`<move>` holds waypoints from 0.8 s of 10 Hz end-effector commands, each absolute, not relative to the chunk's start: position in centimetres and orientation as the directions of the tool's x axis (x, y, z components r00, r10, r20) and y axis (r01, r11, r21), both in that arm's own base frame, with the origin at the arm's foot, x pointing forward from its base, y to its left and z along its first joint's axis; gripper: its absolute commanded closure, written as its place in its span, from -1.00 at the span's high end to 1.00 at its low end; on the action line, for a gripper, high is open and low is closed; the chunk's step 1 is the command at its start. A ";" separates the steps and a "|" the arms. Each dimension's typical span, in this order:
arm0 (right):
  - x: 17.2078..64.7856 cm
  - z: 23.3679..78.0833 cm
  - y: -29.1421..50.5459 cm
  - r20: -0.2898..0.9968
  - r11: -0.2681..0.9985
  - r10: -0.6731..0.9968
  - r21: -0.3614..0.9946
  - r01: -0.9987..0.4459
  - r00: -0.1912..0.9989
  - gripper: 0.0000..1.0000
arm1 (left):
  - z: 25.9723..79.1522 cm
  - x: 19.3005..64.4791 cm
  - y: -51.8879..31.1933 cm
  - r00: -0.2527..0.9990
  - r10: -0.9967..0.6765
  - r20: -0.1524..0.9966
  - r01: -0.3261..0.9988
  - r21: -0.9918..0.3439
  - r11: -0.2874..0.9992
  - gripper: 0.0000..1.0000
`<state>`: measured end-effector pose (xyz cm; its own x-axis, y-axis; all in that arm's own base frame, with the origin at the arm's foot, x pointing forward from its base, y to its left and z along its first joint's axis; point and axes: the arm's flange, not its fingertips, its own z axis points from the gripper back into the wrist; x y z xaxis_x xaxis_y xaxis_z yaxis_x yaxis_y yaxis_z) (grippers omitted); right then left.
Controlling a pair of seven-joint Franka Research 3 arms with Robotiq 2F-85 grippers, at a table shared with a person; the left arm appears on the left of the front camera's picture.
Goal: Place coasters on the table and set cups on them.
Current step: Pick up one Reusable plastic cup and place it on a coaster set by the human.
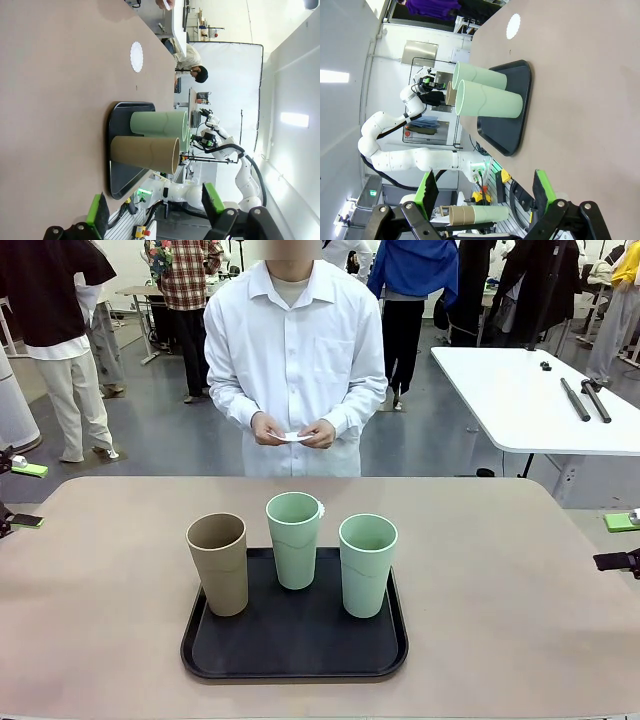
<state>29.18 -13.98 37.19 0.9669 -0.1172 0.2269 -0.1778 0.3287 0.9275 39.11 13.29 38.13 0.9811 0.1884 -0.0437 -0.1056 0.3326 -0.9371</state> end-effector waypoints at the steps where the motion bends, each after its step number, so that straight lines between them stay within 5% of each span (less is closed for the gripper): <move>1: 29.4 37.1 -14.0 0.233 0.323 -0.126 0.929 -0.182 0.964 1.00 | 38.2 39.1 13.3 0.981 0.191 -0.039 -0.101 -0.939 0.329 1.00; 2: 29.4 37.1 -14.0 0.233 0.323 -0.126 0.929 -0.182 0.964 1.00 | 38.1 39.1 13.3 0.981 0.188 -0.044 -0.106 -0.937 0.333 1.00; 3: 29.4 37.1 -14.0 0.233 0.323 -0.126 0.929 -0.182 0.964 1.00 | 41.3 38.8 13.9 0.976 0.131 0.172 0.086 -0.863 0.497 1.00; 5: 29.4 37.1 -14.0 0.233 0.323 -0.126 0.929 -0.182 0.964 1.00 | 48.2 39.8 13.4 0.917 0.003 0.399 0.281 -0.651 0.705 1.00; 8: 29.4 37.1 -14.0 0.233 0.323 -0.126 0.929 -0.182 0.964 1.00 | 53.7 43.5 8.4 0.814 -0.321 0.484 0.509 -0.330 0.795 1.00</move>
